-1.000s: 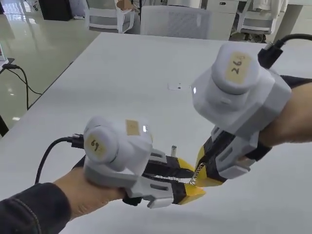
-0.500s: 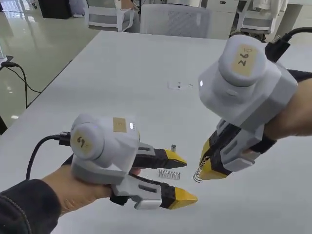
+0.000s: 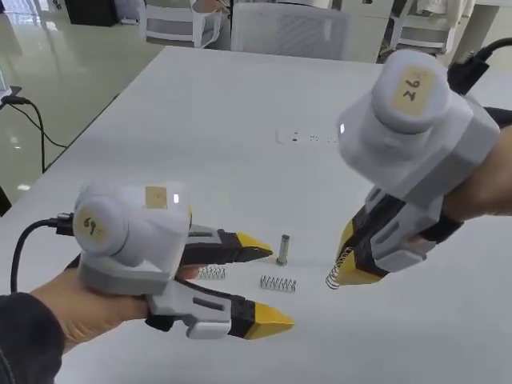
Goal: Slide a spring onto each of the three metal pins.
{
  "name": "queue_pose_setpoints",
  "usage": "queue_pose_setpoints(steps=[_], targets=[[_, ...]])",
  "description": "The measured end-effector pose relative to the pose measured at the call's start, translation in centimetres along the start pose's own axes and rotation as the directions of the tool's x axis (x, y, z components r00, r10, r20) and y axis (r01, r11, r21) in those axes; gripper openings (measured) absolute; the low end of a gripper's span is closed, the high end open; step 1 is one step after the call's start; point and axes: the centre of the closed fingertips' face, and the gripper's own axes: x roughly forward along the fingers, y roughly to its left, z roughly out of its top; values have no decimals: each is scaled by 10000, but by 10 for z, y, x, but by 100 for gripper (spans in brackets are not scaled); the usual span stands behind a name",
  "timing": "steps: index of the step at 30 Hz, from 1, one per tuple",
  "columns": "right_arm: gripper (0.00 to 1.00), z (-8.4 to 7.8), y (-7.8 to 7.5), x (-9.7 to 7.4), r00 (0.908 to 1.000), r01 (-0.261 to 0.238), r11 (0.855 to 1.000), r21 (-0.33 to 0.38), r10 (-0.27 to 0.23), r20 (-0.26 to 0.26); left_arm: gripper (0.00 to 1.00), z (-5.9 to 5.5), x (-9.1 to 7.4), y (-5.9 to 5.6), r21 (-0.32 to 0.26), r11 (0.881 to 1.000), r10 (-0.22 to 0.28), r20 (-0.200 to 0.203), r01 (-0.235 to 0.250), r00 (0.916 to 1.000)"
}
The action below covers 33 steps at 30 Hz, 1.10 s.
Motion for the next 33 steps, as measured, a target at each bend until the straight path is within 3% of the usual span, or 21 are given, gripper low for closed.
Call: queue_pose_setpoints(steps=[15,23,33], targets=[[13,-10,-15,-5,9995,309,9991,279,-306,-98,57,-18,-27,21,-537,9929,1060,-30,-1060,9944],[13,-15,-27,-10,9987,488,9974,533,-481,-144,61,-30,-44,36,-903,9797,1793,-18,-1787,9838],[13,-23,-45,-19,9969,785,9933,847,-772,-178,65,-37,-56,46,-1230,9620,2449,-51,-2437,9695]])
